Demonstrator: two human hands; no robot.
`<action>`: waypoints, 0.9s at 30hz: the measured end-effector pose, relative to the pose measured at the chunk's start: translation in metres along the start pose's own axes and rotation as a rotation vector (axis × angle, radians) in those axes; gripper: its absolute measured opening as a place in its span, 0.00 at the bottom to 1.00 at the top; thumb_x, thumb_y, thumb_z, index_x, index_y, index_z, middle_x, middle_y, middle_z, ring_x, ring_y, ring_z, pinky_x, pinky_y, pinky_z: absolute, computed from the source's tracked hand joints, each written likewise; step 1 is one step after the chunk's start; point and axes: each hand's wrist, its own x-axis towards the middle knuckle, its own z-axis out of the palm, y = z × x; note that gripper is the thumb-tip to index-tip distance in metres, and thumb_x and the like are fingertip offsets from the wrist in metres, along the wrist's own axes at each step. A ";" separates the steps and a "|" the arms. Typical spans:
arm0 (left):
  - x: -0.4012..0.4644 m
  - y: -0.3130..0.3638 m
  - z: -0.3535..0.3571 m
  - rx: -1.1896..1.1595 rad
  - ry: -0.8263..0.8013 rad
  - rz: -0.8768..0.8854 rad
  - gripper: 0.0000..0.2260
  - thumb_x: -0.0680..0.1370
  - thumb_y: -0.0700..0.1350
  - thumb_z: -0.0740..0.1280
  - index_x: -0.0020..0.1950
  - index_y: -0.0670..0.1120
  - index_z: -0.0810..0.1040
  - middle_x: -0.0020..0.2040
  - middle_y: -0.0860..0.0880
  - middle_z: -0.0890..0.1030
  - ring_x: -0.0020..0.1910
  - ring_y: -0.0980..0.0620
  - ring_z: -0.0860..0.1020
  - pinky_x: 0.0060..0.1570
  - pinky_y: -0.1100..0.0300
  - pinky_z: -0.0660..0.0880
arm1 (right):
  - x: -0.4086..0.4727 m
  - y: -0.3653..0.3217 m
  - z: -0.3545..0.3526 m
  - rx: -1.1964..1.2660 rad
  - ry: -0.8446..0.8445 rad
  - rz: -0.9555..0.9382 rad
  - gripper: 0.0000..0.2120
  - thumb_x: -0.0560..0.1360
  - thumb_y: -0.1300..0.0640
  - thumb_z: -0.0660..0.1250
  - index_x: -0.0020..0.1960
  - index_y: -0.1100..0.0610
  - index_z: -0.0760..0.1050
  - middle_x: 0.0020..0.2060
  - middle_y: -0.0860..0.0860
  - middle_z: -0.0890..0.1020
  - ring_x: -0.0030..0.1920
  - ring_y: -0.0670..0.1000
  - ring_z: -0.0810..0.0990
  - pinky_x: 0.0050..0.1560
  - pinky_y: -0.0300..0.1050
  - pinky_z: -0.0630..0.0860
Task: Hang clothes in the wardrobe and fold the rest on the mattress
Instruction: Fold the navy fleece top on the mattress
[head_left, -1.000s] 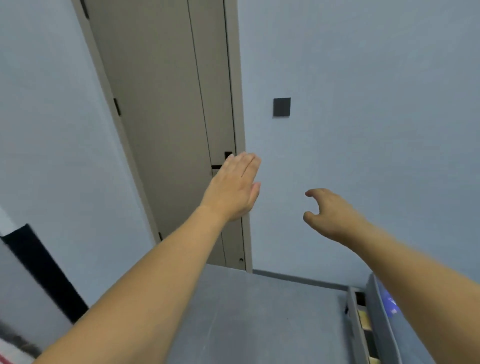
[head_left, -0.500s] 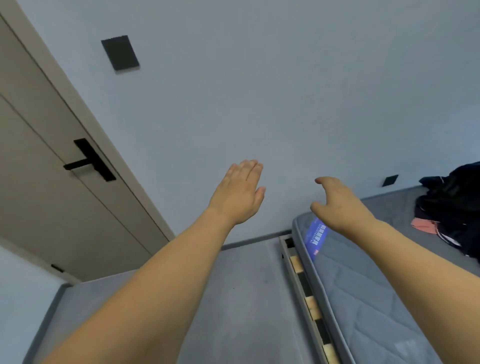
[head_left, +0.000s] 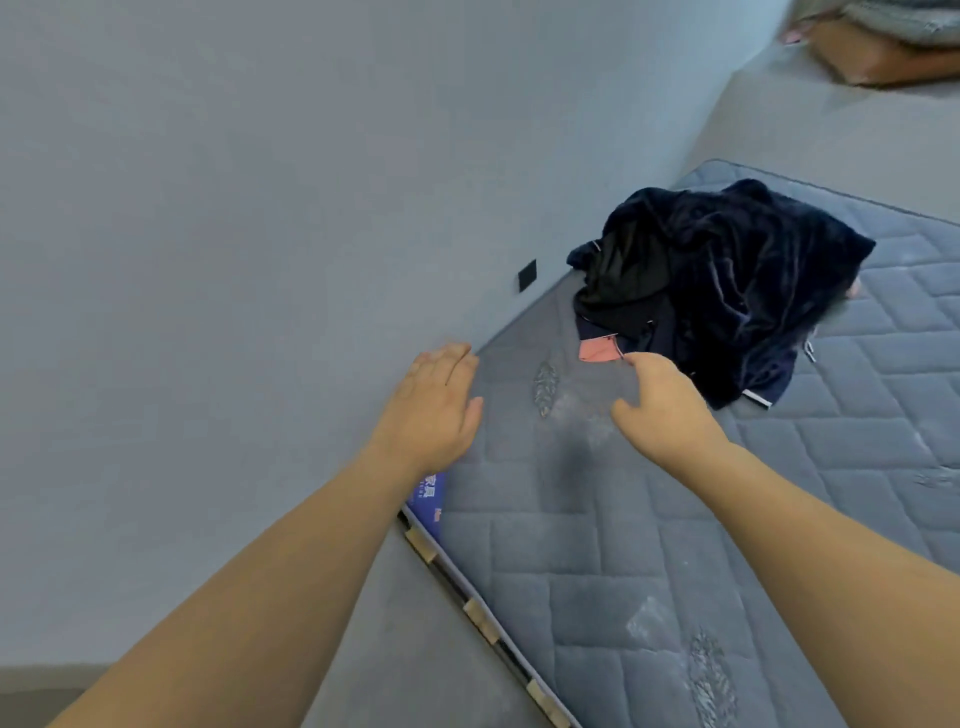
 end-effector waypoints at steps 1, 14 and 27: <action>0.019 0.001 0.013 -0.013 -0.006 0.009 0.22 0.83 0.46 0.59 0.75 0.39 0.65 0.77 0.42 0.63 0.76 0.43 0.62 0.76 0.49 0.51 | 0.014 0.013 0.001 0.008 0.024 0.021 0.26 0.75 0.60 0.64 0.72 0.60 0.65 0.68 0.58 0.71 0.67 0.59 0.70 0.65 0.53 0.69; 0.279 0.017 0.209 -0.166 -0.077 0.249 0.25 0.81 0.44 0.62 0.77 0.38 0.63 0.78 0.40 0.62 0.77 0.43 0.59 0.76 0.45 0.55 | 0.200 0.182 0.051 -0.033 0.269 0.252 0.28 0.76 0.61 0.63 0.75 0.62 0.62 0.73 0.55 0.66 0.72 0.56 0.63 0.68 0.47 0.61; 0.485 0.146 0.295 0.001 -0.035 0.482 0.38 0.77 0.41 0.64 0.81 0.55 0.46 0.81 0.48 0.40 0.80 0.41 0.44 0.76 0.42 0.55 | 0.344 0.353 0.040 -0.319 0.233 0.313 0.46 0.71 0.40 0.72 0.80 0.49 0.50 0.79 0.57 0.44 0.79 0.58 0.46 0.77 0.60 0.51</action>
